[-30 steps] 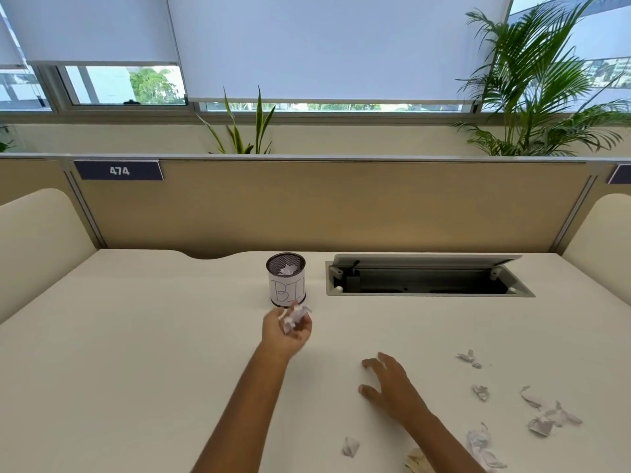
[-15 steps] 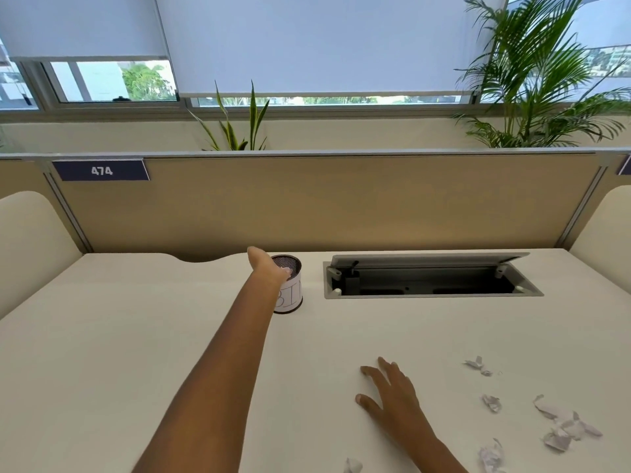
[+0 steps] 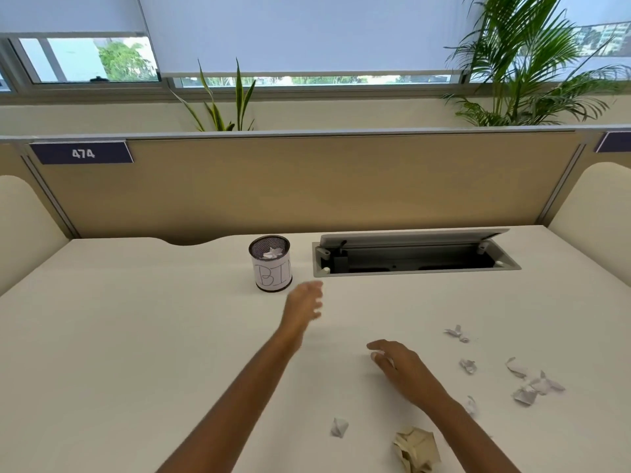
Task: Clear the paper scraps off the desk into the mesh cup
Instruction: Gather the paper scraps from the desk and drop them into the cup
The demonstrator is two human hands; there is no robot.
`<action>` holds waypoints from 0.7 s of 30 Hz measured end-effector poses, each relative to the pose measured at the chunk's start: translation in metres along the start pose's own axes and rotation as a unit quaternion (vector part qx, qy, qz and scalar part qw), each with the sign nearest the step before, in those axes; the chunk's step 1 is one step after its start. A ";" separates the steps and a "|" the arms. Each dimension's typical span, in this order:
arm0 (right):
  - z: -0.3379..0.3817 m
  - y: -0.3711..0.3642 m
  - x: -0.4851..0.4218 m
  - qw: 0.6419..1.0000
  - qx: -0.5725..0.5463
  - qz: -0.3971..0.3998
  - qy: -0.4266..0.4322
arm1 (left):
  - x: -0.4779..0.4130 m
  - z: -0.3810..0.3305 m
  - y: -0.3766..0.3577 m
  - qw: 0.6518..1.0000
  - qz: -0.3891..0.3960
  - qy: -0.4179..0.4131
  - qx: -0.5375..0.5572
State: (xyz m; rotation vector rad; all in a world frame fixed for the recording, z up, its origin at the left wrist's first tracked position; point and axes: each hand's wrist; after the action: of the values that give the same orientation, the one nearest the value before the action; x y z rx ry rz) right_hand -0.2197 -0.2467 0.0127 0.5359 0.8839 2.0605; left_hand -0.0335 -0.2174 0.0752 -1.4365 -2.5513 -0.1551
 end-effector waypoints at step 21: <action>-0.022 -0.026 0.106 0.936 0.213 -0.110 0.256 | 0.140 0.136 -0.004 0.722 -0.065 -0.337 -0.600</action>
State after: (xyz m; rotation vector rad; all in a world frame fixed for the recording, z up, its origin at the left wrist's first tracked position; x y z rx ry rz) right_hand -0.2817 -0.1580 -0.0148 0.0982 1.6424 1.8262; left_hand -0.1253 -0.0763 -0.0245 -1.8457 -3.2437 -1.9642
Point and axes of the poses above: each hand's wrist, its own x-axis away from the middle knuckle, its own y-axis out of the back of the hand, z = x × y
